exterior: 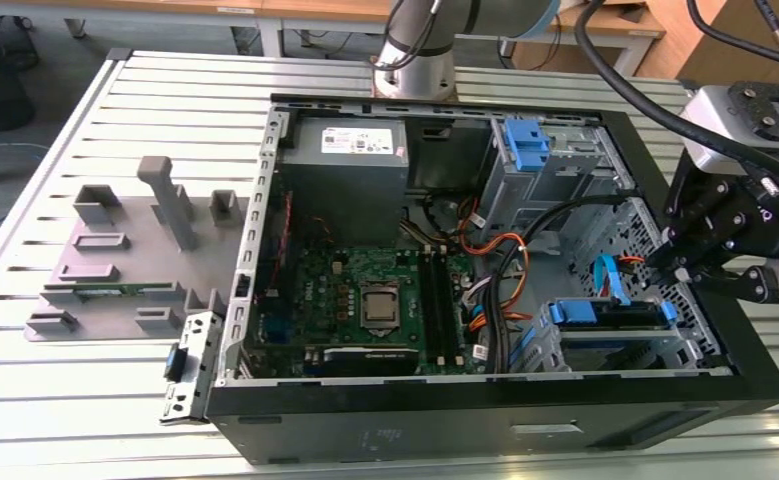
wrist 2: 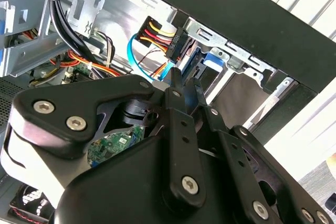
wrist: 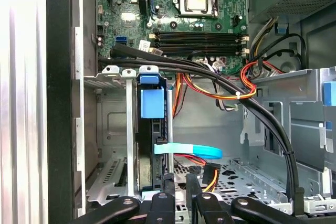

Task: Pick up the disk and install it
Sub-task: 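Insert the second disk wire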

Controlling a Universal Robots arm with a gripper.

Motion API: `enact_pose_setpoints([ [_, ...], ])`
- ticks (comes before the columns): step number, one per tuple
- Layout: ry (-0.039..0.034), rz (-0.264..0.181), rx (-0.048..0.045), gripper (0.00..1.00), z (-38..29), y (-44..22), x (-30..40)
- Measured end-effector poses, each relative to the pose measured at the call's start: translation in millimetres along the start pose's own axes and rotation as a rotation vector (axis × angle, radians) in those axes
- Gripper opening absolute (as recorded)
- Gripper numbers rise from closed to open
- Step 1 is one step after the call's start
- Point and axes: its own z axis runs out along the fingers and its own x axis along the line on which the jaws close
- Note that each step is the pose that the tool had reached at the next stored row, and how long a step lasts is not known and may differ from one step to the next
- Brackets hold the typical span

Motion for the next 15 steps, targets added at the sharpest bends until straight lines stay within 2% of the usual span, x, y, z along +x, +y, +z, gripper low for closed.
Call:
enact_pose_setpoints([
  [3, -0.0001, 0.0, 0.0, 0.24, 0.2, 0.1, -1.3],
  [10, -0.0008, -0.001, -0.0001, 0.24, 2.1, 0.0, -10.0],
  [15, -0.0008, -0.002, -0.0003, 0.24, 4.3, -1.3, -10.8],
])
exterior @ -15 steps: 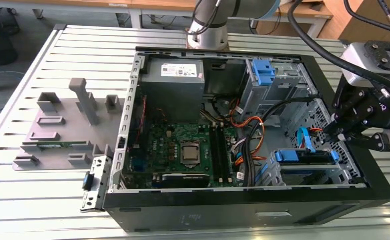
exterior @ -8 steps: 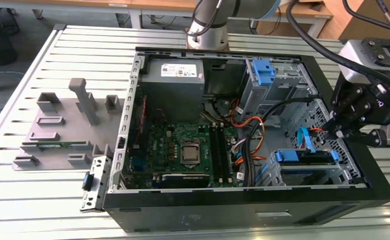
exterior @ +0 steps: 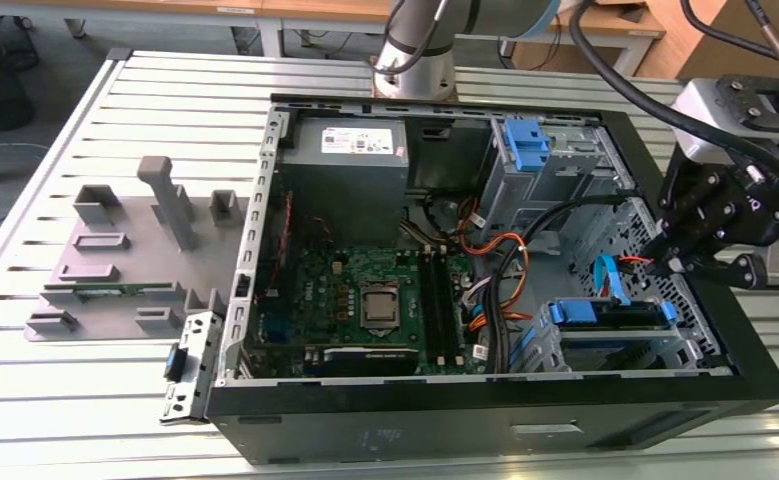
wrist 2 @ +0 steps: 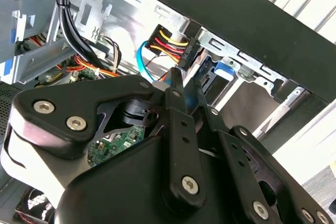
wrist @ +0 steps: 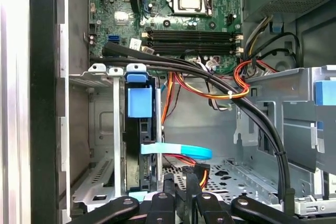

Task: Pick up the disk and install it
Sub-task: 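Insert the second disk wire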

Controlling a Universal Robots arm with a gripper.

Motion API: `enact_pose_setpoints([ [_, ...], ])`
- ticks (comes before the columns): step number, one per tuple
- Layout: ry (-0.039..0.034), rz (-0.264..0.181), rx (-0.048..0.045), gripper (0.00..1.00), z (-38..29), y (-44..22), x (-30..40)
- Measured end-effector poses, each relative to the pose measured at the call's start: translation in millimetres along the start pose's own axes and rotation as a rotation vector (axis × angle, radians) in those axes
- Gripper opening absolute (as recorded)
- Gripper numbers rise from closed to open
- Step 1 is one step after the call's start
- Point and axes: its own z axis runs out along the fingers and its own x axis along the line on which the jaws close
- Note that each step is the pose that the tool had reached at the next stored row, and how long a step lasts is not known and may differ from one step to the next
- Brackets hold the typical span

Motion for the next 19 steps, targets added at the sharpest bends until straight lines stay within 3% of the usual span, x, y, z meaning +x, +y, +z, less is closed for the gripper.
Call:
enact_pose_setpoints([
  [9, 0.0001, -0.001, -0.0001, 0.24, 3.7, -6.6, -1.5],
  [19, 0.0004, -0.001, -0.0001, 0.24, 9.8, -8.5, -1.3],
])
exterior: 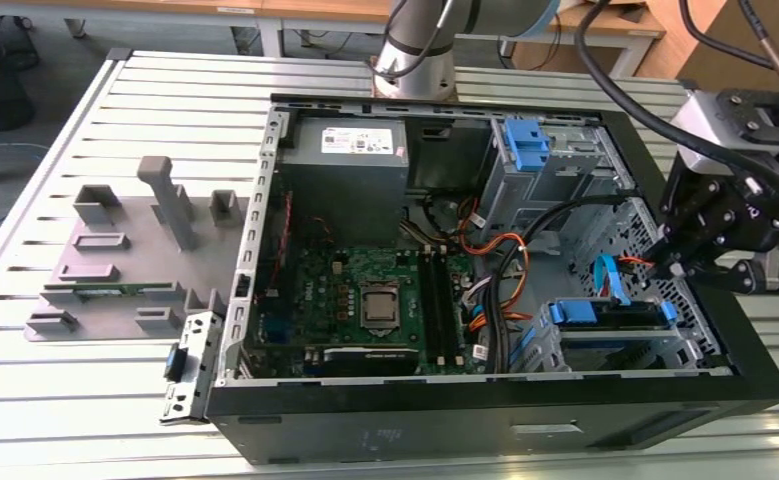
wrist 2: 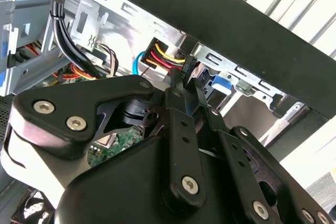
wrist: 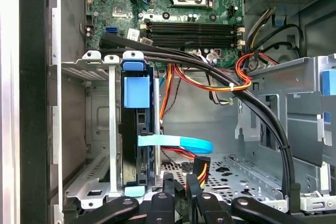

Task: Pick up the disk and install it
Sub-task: 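Insert the second disk wire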

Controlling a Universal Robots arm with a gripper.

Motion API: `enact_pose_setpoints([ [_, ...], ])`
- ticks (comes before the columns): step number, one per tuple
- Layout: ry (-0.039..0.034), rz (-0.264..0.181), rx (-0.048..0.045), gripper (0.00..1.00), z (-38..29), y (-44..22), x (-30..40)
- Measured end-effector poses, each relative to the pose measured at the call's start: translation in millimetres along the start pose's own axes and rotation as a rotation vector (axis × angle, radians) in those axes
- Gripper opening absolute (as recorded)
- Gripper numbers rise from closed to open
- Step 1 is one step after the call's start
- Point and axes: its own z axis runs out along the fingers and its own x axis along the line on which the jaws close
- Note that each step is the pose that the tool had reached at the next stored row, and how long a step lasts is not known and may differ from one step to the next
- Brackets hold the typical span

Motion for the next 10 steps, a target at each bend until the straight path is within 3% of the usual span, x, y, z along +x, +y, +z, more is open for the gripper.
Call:
enact_pose_setpoints([
  [4, -0.0002, 0.0, -0.0001, 0.24, 1.4, -1.1, 0.2],
  [10, -0.0002, 0.0, -0.0001, 0.24, 2.2, -8.3, -0.1],
])
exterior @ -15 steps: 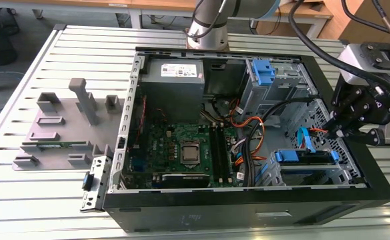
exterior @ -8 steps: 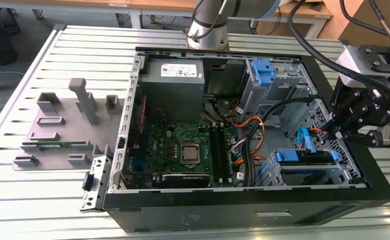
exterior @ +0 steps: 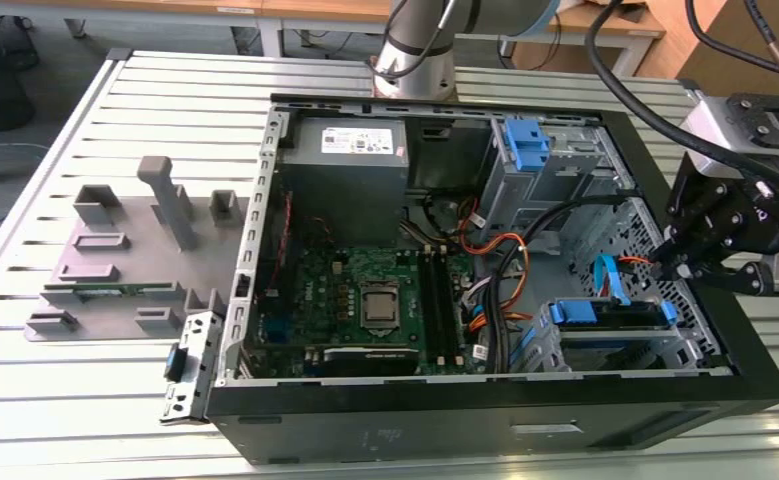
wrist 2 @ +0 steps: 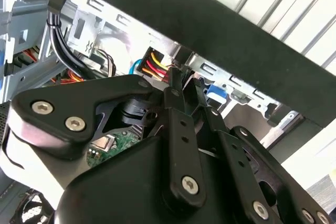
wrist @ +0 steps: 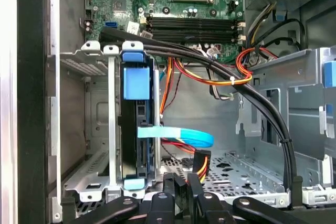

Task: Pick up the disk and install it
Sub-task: 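Insert the second disk wire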

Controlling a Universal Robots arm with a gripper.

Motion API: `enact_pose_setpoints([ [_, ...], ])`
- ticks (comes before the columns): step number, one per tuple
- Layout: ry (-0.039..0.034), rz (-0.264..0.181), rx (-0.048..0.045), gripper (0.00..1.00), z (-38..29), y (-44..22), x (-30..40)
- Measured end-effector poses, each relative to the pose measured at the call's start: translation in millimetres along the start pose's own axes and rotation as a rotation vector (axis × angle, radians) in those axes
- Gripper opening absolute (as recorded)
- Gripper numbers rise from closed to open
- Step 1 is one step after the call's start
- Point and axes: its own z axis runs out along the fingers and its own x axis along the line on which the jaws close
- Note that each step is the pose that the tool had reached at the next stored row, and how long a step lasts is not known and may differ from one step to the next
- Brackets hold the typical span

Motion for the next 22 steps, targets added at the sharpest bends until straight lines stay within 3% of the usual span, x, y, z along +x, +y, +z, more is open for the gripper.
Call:
enact_pose_setpoints([
  [9, 0.0001, 0.0, 0.0, 0.24, 0.0, -0.3, 0.0],
  [12, 0.0002, 0.0, -0.0001, 0.18, -0.1, -0.3, 0.0],
  [18, 0.0001, 0.0, 0.0, 0.17, 0.0, -0.4, 0.0],
  [22, 0.0, 0.0, 0.0025, 0.17, 0.1, 4.3, 0.2],
])
